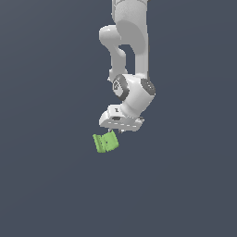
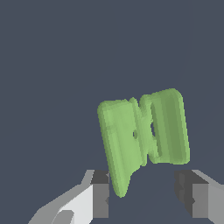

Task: Pick up the object and move it to a goal position.

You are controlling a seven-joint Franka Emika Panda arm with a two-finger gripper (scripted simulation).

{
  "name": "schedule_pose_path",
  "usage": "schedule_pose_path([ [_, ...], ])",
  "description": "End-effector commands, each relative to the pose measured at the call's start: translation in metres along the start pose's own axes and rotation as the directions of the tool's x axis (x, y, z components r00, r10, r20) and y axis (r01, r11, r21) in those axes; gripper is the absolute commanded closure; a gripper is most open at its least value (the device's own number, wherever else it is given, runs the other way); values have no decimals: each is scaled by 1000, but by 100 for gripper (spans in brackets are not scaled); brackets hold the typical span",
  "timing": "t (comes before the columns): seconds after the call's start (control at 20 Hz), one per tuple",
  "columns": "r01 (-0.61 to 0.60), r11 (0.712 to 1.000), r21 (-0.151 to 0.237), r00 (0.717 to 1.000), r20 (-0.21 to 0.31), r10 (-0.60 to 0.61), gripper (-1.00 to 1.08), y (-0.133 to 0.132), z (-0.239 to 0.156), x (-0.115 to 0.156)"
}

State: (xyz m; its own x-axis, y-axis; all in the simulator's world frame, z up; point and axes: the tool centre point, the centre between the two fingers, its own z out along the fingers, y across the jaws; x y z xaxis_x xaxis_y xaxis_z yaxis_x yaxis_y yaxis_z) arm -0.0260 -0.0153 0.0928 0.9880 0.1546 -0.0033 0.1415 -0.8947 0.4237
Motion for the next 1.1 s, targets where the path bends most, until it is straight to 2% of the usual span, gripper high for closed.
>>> schedule_pose_path([
  [0.0,23,999,-42,1000,-12,-23,-20,-1,7,-4],
  [0.55,127,972,-197,988,-61,-142,-20,-9,31,-21],
  [0.8,165,957,-241,979,-76,-188,-20,-12,38,-28],
  [1.05,190,945,-267,972,-85,-219,-20,-14,42,-33],
])
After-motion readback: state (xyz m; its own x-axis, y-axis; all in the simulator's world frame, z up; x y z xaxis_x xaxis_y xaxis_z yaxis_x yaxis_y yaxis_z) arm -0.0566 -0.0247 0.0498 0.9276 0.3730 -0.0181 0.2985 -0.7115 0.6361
